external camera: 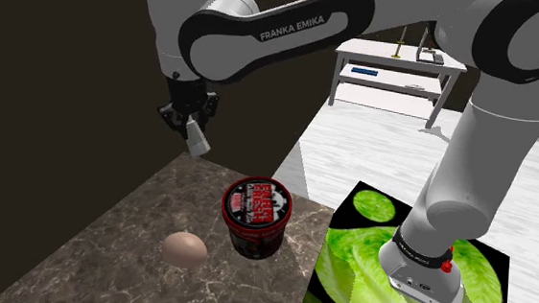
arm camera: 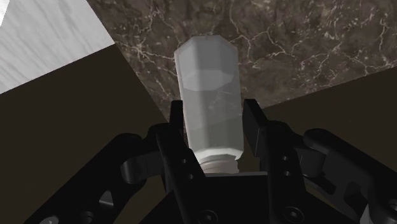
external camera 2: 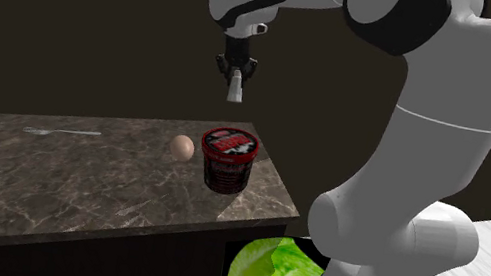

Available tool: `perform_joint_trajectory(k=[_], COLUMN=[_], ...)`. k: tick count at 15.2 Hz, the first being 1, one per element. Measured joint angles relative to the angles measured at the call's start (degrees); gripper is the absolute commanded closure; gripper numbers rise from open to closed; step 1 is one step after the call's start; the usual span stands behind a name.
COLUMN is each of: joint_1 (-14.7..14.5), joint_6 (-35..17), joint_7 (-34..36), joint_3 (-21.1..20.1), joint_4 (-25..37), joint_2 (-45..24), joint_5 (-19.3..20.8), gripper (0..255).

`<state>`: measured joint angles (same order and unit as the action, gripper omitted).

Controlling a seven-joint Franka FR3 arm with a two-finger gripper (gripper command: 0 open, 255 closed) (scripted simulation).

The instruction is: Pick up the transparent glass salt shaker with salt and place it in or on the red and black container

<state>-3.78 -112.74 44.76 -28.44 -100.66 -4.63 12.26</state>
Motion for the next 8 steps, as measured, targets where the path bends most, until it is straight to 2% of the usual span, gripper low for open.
perform_joint_trajectory(k=[5, 8], joint_1=[0.0, -0.1], joint_6=[3.1, 3.0], joint_7=[-0.7, -0.7], joint_3=[0.0, -0.4], joint_4=[2.9, -1.4], joint_2=[0.2, 5.0], joint_5=[-0.4, -2.7], gripper=[255, 255])
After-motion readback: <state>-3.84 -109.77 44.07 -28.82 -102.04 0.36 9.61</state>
